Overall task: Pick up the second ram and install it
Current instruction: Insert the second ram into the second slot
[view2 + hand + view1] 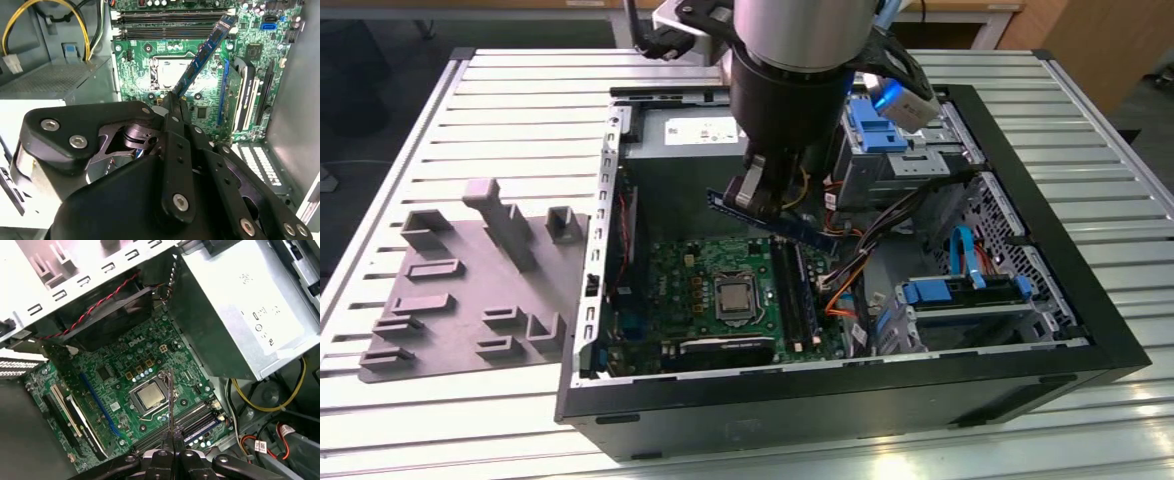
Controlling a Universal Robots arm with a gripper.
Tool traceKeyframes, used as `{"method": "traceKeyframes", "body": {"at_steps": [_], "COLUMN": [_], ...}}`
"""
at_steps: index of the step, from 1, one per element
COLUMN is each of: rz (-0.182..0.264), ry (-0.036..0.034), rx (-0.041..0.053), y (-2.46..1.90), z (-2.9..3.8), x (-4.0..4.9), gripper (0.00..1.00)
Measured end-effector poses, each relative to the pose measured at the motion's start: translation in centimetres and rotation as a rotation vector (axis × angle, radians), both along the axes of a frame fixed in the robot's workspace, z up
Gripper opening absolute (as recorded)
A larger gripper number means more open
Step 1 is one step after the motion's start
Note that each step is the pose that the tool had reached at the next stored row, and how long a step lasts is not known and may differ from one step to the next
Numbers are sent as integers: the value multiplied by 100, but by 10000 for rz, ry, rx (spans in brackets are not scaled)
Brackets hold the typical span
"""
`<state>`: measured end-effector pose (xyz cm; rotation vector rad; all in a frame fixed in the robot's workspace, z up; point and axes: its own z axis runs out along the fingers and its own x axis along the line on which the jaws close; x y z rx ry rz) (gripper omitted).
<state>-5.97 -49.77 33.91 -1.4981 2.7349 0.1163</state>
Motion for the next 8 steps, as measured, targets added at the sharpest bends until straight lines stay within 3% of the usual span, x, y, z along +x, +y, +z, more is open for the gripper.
{"method": "traceKeyframes", "body": {"at_steps": [8], "rz": [-861], "ry": [0], "rx": [0], "y": [0], "z": [-3], "x": [0], "gripper": [12]}}
